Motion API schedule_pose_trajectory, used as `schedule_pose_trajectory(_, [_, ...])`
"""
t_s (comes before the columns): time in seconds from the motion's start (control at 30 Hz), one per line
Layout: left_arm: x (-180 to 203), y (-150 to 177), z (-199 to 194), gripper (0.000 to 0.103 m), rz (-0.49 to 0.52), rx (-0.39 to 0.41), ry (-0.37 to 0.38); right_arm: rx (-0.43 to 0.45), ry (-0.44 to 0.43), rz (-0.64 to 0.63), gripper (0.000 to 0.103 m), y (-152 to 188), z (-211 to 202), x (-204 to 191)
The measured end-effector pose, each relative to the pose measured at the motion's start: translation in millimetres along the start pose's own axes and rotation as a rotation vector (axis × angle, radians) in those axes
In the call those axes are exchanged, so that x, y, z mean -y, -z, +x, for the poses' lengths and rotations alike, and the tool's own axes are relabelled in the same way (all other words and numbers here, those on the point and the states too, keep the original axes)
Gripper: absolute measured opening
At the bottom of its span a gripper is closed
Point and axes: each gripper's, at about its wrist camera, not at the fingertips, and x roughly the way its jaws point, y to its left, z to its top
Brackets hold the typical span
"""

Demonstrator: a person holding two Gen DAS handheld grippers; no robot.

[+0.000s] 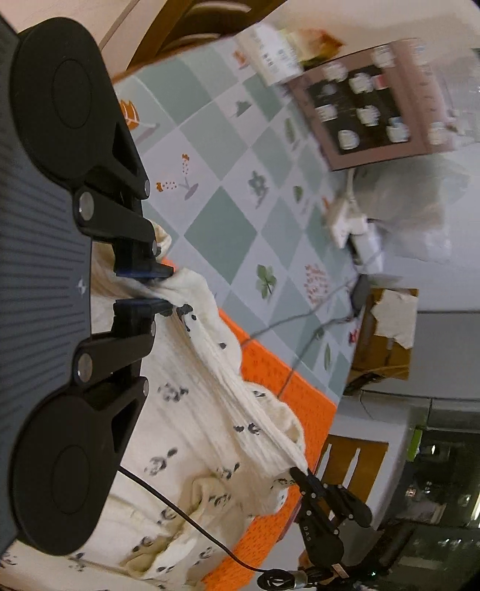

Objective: Fold clothes

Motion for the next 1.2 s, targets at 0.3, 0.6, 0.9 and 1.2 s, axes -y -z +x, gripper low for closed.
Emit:
schedule_pose_trajectory(0.3, [69, 65, -56, 0.012, 0.053, 0.011, -0.041, 0.092, 0.138, -0.202, 0.007, 58, -50, -99])
schedule_pose_trajectory(0.6, [120, 137, -51, 0.020, 0.097, -0.068, -0.085, 0.010, 0.215, -0.299, 0.008, 122, -26, -166])
schedule_pose_trajectory(0.9, [112, 140, -93, 0.039, -0.137, -0.041, -0.080, -0.003, 0.169, -0.036, 0.015, 108, -63, -149])
schedule_pose_trajectory(1.2, [77, 102, -81, 0.043, -0.600, 0.108, -0.134, 0.077, 0.278, 0.263, 0.025, 64, -76, -82])
